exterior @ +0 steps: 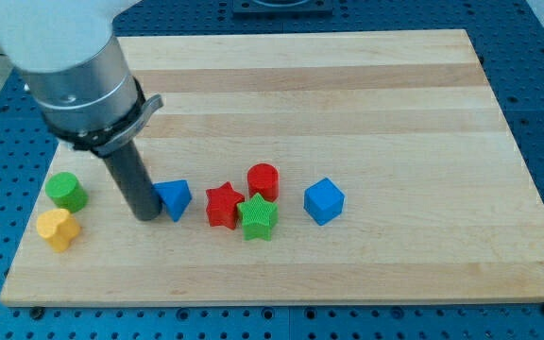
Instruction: Separate the blue triangle and red star
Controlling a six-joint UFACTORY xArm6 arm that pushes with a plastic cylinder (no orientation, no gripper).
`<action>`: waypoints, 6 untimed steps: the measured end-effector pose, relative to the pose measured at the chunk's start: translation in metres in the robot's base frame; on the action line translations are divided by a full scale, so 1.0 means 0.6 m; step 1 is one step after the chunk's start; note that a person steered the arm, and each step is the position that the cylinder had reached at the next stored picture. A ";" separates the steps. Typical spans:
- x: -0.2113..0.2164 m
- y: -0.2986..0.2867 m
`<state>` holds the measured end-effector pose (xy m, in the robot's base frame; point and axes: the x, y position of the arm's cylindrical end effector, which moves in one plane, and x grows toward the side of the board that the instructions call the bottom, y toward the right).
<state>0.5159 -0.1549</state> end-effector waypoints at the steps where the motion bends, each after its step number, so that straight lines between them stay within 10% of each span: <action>1: -0.011 0.038; 6: 0.026 0.043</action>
